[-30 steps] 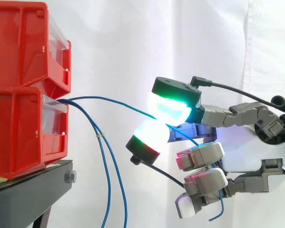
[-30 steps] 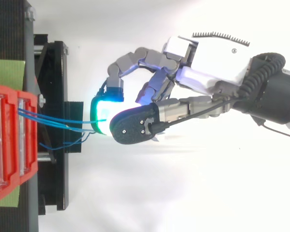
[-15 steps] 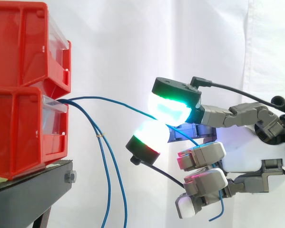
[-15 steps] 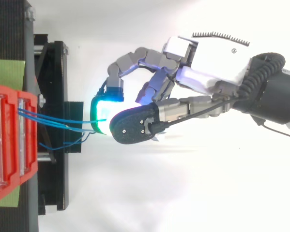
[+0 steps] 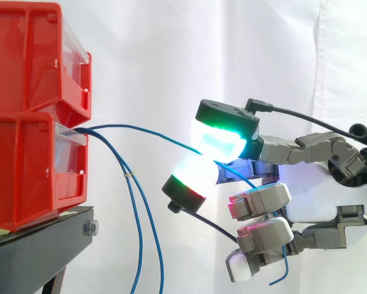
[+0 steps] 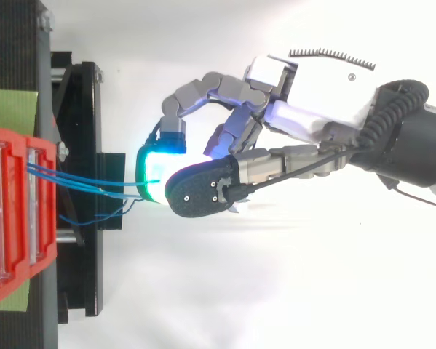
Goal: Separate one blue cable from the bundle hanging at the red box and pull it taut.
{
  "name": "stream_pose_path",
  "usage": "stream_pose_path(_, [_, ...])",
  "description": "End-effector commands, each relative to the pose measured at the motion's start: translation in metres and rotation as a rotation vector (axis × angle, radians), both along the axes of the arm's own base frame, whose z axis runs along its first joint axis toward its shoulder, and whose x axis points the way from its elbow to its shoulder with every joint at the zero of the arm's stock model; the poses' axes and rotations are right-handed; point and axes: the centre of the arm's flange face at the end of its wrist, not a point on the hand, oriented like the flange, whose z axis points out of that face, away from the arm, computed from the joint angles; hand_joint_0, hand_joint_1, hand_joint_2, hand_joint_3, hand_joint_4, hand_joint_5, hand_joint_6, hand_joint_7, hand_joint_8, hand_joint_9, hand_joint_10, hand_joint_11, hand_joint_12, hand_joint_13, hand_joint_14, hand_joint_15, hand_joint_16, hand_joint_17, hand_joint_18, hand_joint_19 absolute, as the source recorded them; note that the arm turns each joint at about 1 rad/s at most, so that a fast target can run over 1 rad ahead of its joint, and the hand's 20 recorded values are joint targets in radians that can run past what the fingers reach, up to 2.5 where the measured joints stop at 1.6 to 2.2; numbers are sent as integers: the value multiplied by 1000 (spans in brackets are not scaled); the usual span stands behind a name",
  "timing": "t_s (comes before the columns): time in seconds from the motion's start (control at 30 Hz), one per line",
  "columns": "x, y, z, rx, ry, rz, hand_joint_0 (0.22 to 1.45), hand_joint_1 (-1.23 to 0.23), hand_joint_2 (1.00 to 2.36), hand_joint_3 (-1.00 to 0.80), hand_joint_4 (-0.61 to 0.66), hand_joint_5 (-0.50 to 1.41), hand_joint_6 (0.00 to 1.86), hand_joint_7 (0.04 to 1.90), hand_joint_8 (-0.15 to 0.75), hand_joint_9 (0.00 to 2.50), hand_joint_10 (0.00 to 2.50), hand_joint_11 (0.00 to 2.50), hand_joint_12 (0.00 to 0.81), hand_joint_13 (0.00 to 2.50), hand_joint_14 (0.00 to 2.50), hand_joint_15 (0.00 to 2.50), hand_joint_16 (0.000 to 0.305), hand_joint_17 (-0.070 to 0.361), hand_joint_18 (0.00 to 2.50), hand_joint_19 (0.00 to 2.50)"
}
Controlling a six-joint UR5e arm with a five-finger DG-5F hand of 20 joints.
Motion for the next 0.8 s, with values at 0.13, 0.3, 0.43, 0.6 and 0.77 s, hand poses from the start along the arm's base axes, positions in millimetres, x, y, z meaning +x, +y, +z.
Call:
stream_pose_path(0.13, [0,-1,0,0,0,-3,742,-673,1022,-255,-186,-242,945,1137,212,1349,103,1667,290,1325,27,1253,45,100,749,694])
stream_pose_path(0.3, [0,0,0,0,0,0,742,-673,1022,-256,-187,-242,945,1141,213,1349,104,1668,288,1328,28,1251,45,101,751,693])
stream_pose_path(0.43, [0,0,0,0,0,0,741,-674,1022,-252,-189,-241,945,1143,210,1352,99,1660,285,1331,27,1249,45,101,754,694])
stream_pose_path(0.6, [0,0,0,0,0,0,742,-674,1022,-255,-188,-241,945,1144,209,1353,94,1675,290,1331,26,1262,45,101,754,693])
stream_pose_path(0.77, [0,0,-1,0,2,-1,742,-675,1022,-253,-188,-241,945,1145,214,1352,94,1689,288,1331,25,1255,45,101,754,694])
